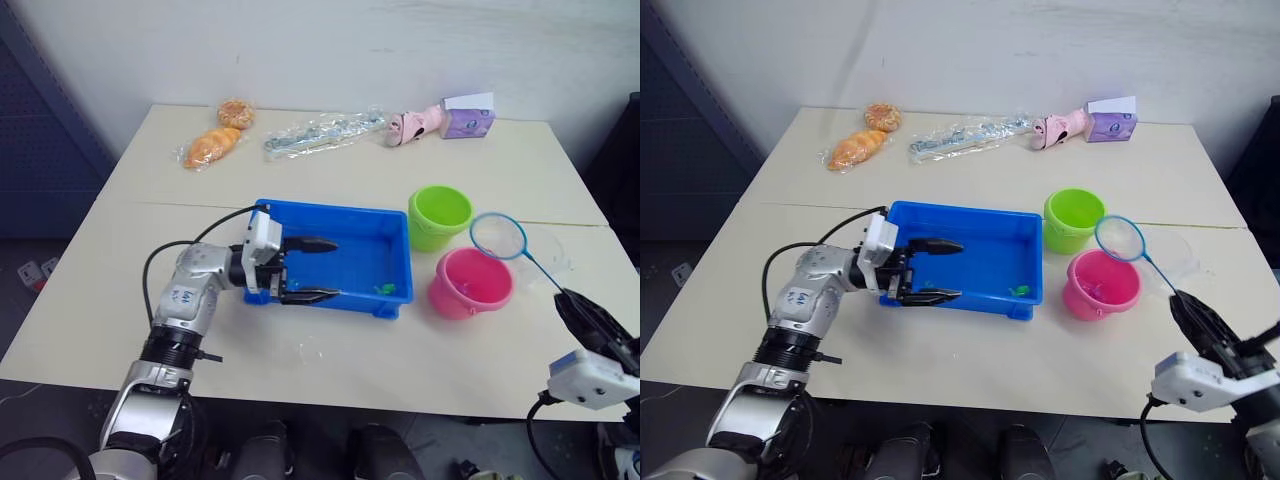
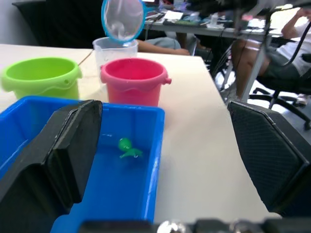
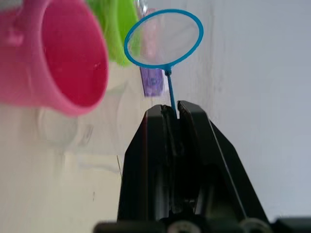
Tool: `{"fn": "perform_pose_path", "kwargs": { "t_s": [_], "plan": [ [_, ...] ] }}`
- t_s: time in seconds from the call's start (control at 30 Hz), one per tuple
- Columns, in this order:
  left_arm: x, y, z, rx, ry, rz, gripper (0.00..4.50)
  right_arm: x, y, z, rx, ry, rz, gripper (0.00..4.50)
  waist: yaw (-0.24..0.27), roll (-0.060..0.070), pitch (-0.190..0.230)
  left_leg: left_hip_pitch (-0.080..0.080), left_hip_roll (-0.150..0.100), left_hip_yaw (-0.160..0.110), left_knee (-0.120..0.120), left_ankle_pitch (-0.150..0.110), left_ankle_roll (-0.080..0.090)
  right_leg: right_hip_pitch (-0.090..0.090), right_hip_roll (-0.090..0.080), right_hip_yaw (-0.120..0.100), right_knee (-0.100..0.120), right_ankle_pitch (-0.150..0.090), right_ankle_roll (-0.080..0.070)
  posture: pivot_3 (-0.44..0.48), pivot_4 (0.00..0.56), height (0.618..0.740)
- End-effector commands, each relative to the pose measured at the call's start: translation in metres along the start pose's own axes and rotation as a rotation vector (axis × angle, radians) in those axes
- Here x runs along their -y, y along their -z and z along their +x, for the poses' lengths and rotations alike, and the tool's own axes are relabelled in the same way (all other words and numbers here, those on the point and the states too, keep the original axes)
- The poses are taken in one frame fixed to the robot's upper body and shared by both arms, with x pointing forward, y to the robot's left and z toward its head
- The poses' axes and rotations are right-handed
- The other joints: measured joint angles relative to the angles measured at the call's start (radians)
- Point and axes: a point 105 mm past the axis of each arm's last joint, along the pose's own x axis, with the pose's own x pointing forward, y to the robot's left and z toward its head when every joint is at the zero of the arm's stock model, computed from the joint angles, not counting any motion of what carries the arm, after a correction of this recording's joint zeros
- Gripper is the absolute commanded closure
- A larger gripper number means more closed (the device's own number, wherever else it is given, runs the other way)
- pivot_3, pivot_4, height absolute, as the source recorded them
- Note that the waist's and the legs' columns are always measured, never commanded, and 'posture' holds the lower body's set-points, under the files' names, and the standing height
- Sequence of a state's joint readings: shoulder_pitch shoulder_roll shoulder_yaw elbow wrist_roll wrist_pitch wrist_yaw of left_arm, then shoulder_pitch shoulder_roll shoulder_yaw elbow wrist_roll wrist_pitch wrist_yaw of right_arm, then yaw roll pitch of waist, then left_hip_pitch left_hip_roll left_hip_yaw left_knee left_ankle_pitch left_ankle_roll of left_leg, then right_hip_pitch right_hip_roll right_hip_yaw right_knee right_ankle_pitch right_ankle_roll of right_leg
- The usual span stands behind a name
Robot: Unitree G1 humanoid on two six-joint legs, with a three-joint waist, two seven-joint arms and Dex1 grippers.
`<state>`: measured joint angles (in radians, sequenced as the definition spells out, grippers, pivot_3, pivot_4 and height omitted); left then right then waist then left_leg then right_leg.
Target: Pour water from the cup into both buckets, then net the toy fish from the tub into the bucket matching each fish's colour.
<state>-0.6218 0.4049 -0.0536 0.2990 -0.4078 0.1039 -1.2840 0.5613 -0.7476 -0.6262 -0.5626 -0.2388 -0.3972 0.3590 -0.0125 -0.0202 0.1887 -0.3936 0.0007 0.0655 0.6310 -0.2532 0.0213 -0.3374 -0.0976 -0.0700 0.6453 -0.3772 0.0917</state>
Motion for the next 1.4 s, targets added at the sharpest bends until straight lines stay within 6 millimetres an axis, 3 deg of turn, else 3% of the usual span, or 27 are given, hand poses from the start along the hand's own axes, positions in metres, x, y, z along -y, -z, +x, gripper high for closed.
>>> {"fn": "perform_pose_path", "kwargs": {
  "t_s": [0.03, 0.13, 0.27, 0.37, 0.53, 0.7, 0.87, 1.03, 1.4],
  "plan": [
    [-0.010, -0.005, -0.021, -0.003, -0.058, 0.029, 0.06, 0.016, -0.031, 0.022, 0.147, -0.085, 0.103, 4.50, -0.001, 0.000, 0.000, 0.001, 0.000, 0.000, 0.000, 0.000, 0.000, 0.001, 0.000, 0.000, 0.000, 0.000, 0.000, 0.000, 0.150, 0.740],
    [-0.012, -0.003, -0.029, -0.027, -0.079, 0.037, 0.06, 0.016, -0.042, 0.041, 0.198, -0.202, 0.128, 4.50, 0.005, 0.000, 0.000, 0.002, 0.000, 0.000, 0.000, -0.001, 0.001, 0.002, -0.001, 0.000, 0.000, 0.000, 0.000, 0.000, 0.150, 0.740],
    [-0.013, -0.002, -0.034, -0.041, -0.100, 0.045, 0.06, -0.015, -0.039, 0.065, 0.121, -0.550, 0.106, 4.50, 0.012, 0.000, 0.000, 0.000, -0.001, 0.000, 0.001, -0.002, 0.003, 0.001, -0.003, 0.000, 0.000, 0.000, 0.000, 0.000, 0.150, 0.740],
    [-0.011, 0.000, -0.033, -0.049, -0.093, 0.043, 0.06, -0.008, -0.043, 0.094, 0.102, -0.532, 0.112, 4.50, 0.011, 0.000, 0.000, -0.005, -0.001, -0.002, 0.004, -0.002, 0.004, -0.002, -0.003, -0.002, -0.001, 0.000, -0.001, 0.000, 0.150, 0.740],
    [-0.009, 0.000, -0.033, -0.067, -0.086, 0.050, 0.06, -0.013, -0.059, 0.119, 0.152, -0.563, 0.035, 4.50, 0.010, 0.000, 0.000, -0.012, -0.001, -0.005, 0.011, -0.003, 0.004, -0.005, -0.004, -0.006, 0.000, 0.000, -0.001, 0.000, 0.150, 0.740],
    [-0.009, 0.001, -0.036, -0.085, -0.081, 0.056, 0.06, -0.024, -0.053, 0.122, 0.090, -0.672, -0.005, 4.50, 0.011, 0.000, 0.000, -0.013, -0.001, -0.005, 0.014, -0.004, 0.006, -0.004, -0.004, -0.007, 0.001, 0.000, 0.000, 0.000, 0.150, 0.740],
    [-0.010, 0.002, -0.034, -0.087, -0.078, 0.059, 0.06, -0.020, -0.039, 0.125, -0.015, -0.704, -0.031, 4.50, 0.010, 0.000, 0.000, -0.013, -0.001, -0.005, 0.016, -0.005, 0.007, -0.004, -0.005, -0.007, 0.001, 0.000, 0.000, 0.000, 0.150, 0.740],
    [-0.007, 0.005, -0.030, -0.079, -0.075, 0.053, 0.06, -0.012, -0.045, 0.135, -0.013, -0.665, -0.074, 4.50, 0.006, 0.000, 0.000, -0.013, -0.001, -0.004, 0.015, -0.005, 0.006, -0.005, -0.005, -0.007, 0.002, 0.000, 0.000, 0.000, 0.150, 0.740],
    [-0.009, 0.009, -0.022, -0.049, -0.087, 0.045, 0.06, -0.022, -0.044, 0.120, -0.103, -0.915, -0.172, 4.50, 0.011, 0.000, 0.000, -0.013, -0.002, -0.005, 0.016, -0.006, 0.006, -0.005, -0.005, -0.007, 0.001, 0.000, 0.000, 0.000, 0.150, 0.740]
  ]
}}
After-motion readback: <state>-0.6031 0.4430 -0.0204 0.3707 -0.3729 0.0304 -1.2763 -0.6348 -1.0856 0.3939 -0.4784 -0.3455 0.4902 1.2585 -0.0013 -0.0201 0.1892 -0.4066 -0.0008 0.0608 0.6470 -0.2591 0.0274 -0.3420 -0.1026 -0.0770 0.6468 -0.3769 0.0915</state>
